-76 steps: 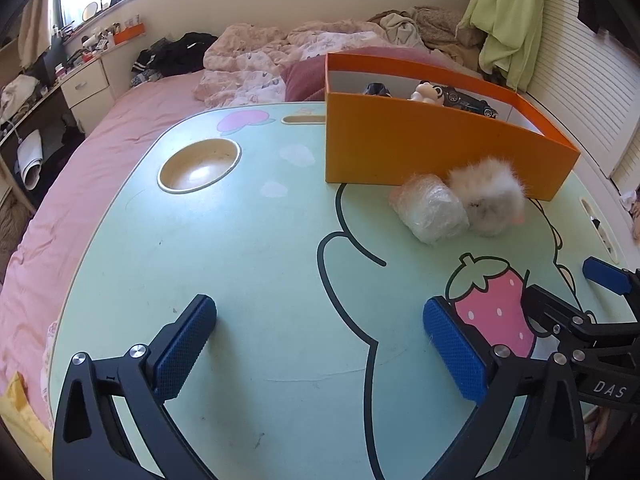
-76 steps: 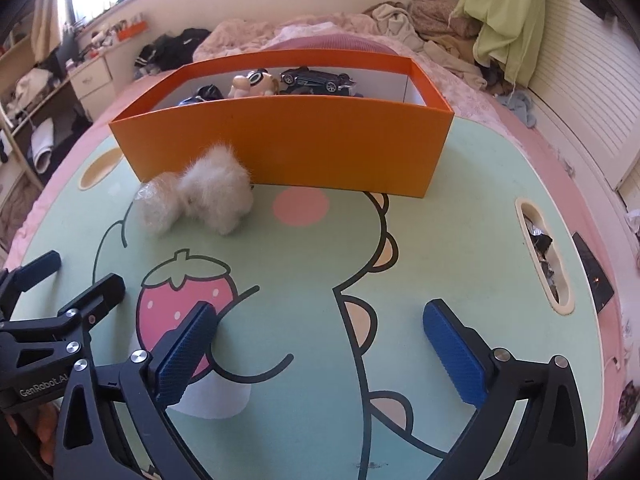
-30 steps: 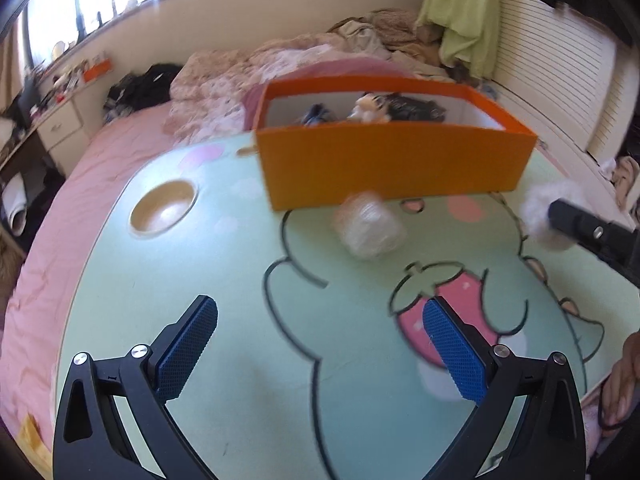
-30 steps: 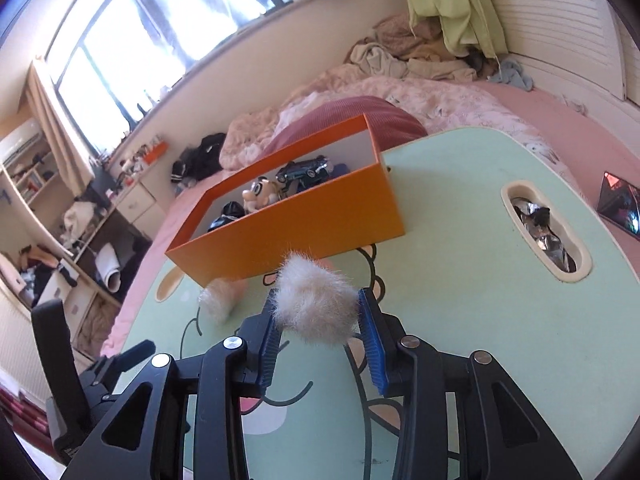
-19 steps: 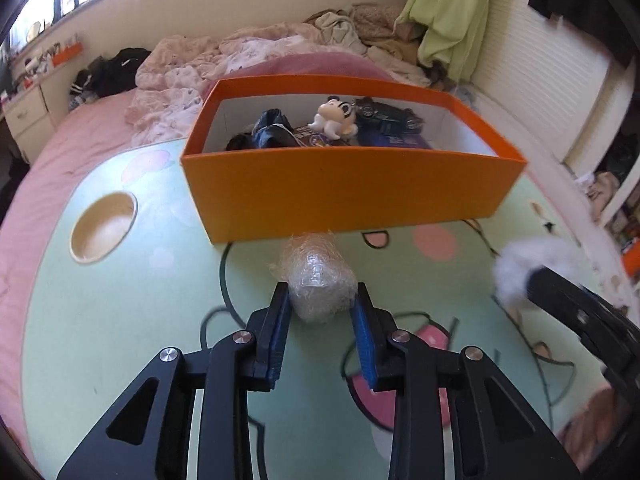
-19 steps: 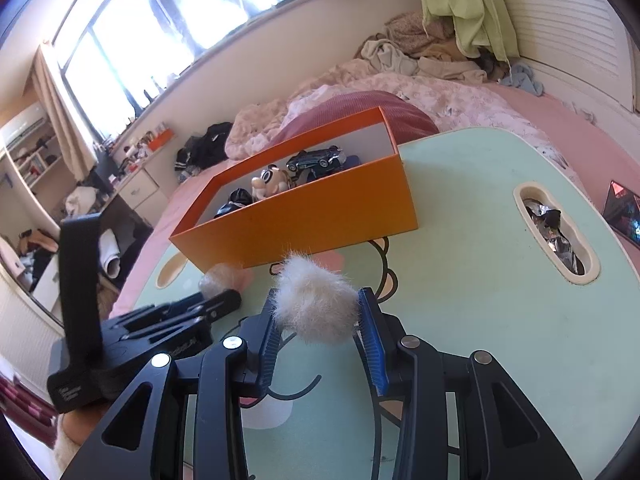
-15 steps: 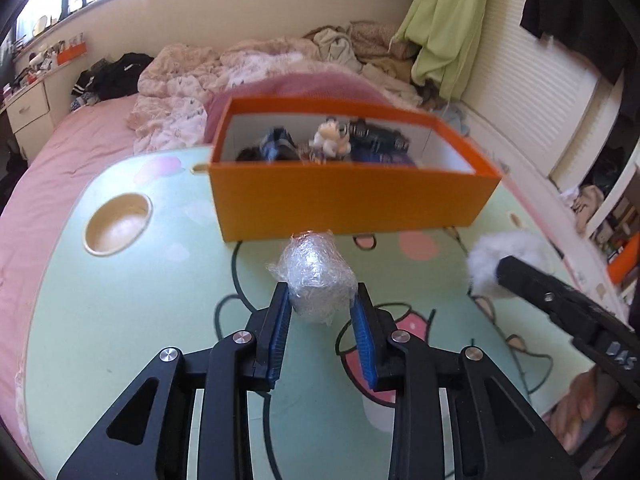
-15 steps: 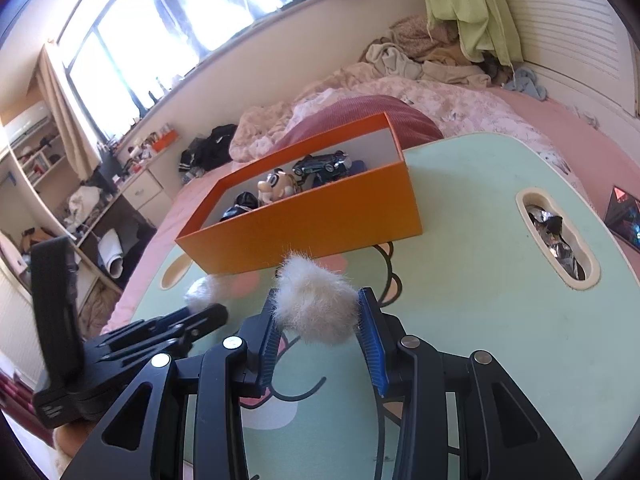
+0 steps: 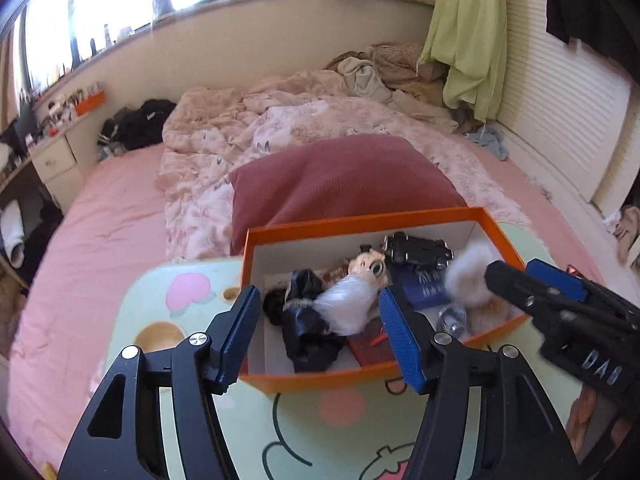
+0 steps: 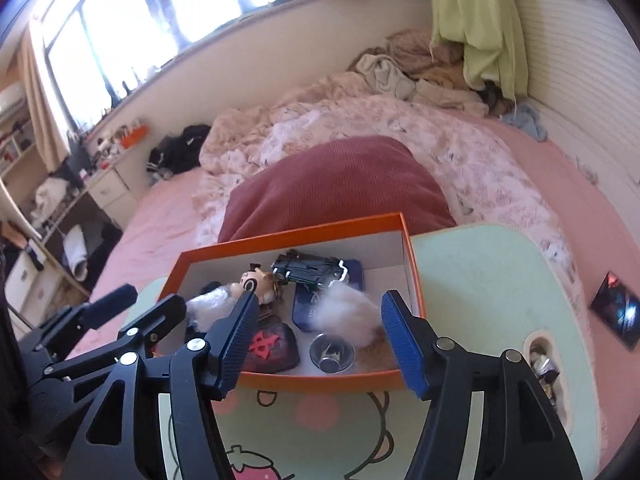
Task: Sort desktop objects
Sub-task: 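Drop clear ball from left tool while right tool drops white pompom into box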
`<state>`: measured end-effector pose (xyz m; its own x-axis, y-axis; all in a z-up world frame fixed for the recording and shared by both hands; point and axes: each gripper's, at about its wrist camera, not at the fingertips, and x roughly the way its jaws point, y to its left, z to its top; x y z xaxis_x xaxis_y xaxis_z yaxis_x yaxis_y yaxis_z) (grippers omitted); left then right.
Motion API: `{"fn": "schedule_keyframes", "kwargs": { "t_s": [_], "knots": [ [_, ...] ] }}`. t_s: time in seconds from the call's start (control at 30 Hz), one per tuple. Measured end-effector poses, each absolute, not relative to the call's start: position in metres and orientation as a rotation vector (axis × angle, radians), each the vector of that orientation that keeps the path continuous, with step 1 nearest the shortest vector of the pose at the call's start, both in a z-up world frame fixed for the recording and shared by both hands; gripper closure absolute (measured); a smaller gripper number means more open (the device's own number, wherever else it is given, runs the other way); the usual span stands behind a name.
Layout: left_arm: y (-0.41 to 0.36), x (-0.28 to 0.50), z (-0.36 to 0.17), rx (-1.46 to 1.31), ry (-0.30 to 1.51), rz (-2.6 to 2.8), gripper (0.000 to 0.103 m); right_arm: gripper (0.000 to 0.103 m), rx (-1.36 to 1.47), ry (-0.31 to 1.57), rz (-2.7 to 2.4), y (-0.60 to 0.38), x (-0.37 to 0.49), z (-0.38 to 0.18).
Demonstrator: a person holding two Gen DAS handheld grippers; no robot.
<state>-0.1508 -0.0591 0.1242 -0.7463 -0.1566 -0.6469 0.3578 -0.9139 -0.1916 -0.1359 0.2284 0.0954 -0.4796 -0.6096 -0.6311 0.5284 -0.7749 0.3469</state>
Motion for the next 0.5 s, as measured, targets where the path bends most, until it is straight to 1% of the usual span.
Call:
{"fn": "schedule_keyframes", "kwargs": {
  "t_s": [0.03, 0.07, 0.1, 0.23, 0.37, 0.43, 0.47, 0.5],
  "knots": [
    [-0.062, -0.14, 0.118, 0.926, 0.501, -2.689, 0.038, 0.039, 1.002, -0.149, -2.246, 0.234, -0.132, 0.094],
    [-0.063, -0.132, 0.112, 0.924, 0.528, -2.693, 0.031, 0.039, 0.981, -0.153, -2.259, 0.242, -0.124, 0.092],
    [-0.062, -0.124, 0.107, 0.933, 0.535, -2.682, 0.027, 0.039, 0.97, -0.14, -2.264, 0.245, -0.118, 0.092],
    [-0.05, -0.098, 0.085, 1.005, 0.526, -2.632, 0.026, 0.036, 0.97, -0.028, -2.264, 0.246, -0.082, 0.081],
    [-0.03, -0.077, 0.059, 1.083, 0.519, -2.603, 0.026, 0.035, 1.039, 0.142, -2.274, 0.238, -0.045, 0.058],
    [-0.022, -0.072, 0.044, 1.146, 0.52, -2.576, 0.026, 0.029, 1.08, 0.211, -2.273, 0.233, -0.038, 0.047],
    [-0.019, -0.072, 0.036, 1.17, 0.507, -2.563, 0.021, 0.022, 1.106, 0.251, -2.279, 0.231, -0.036, 0.04],
    [-0.019, -0.069, 0.034, 1.119, 0.477, -2.537, 0.013, 0.02, 1.164, 0.27, -2.275, 0.23, -0.04, 0.029]
  ]
}}
